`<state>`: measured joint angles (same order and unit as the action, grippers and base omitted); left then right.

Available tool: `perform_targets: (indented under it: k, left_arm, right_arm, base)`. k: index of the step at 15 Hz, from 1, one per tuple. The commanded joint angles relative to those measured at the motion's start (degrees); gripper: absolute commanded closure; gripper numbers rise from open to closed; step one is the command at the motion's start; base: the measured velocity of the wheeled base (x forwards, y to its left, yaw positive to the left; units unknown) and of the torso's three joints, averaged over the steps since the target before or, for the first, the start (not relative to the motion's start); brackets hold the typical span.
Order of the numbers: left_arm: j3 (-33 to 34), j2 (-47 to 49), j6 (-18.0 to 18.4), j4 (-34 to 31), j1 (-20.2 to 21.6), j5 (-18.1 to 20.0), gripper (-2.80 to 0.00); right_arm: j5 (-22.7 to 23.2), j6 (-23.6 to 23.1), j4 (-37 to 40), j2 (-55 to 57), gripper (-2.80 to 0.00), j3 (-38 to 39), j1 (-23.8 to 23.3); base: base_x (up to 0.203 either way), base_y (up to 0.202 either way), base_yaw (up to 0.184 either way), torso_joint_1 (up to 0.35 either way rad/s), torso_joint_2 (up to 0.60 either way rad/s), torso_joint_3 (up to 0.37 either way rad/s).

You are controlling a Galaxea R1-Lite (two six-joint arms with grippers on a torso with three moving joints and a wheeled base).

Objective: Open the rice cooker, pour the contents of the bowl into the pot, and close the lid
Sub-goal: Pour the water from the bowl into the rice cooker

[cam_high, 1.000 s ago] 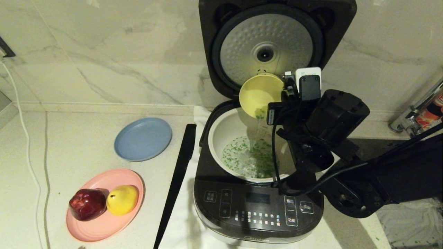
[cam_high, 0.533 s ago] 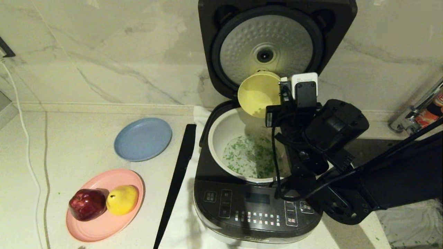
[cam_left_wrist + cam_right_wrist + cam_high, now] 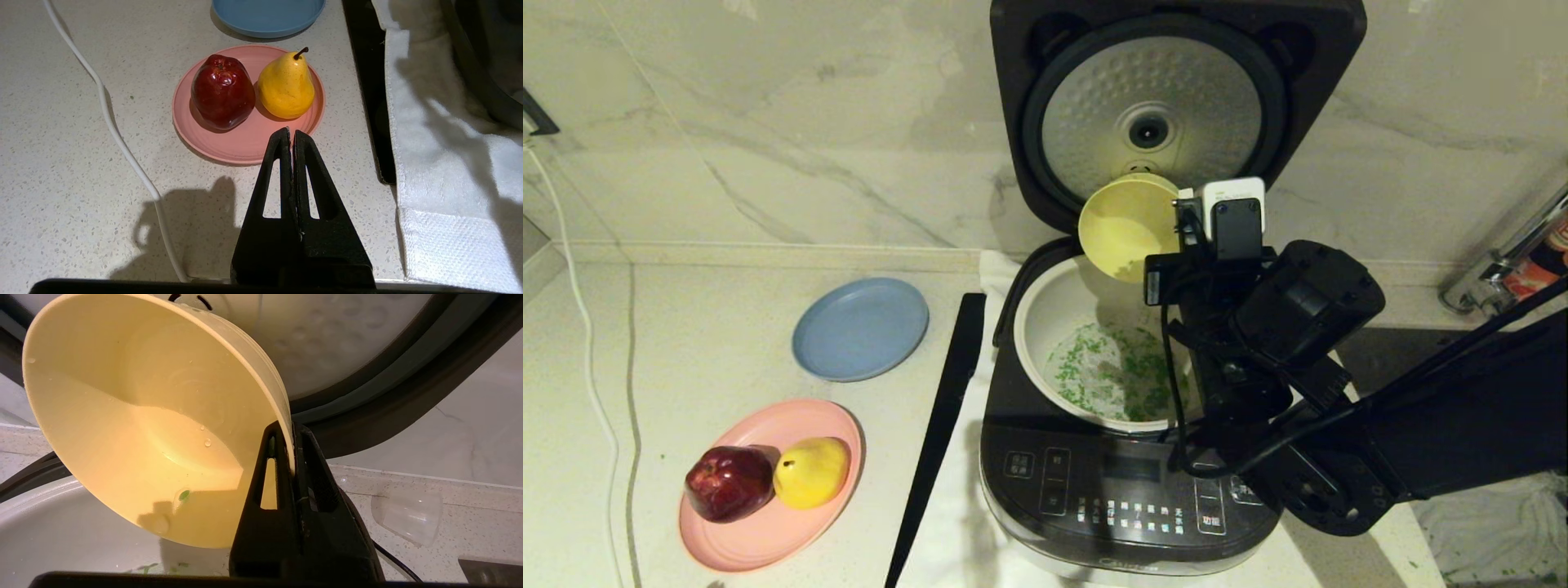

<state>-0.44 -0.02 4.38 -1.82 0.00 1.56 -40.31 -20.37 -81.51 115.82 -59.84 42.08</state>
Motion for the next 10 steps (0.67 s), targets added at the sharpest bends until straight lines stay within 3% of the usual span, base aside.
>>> perform_targets:
  k: [1, 10]
  left_arm:
    - [0.0, 0.0, 0.0, 0.0, 0.0, 0.0, 0.0]
    - [0.0, 0.0, 0.0, 0.0, 0.0, 0.0, 0.0]
  right_arm:
    - [-0.2, -0.3, -0.3, 0.1, 0.0, -0.2, 0.0]
    - [-1.1, -1.8, -0.1, -0.4, 0.0, -0.5, 0.0]
  base:
    - [0.0, 0.0, 0.0, 0.0, 0.0, 0.0]
    - [0.0, 0.0, 0.0, 0.0, 0.0, 0.0]
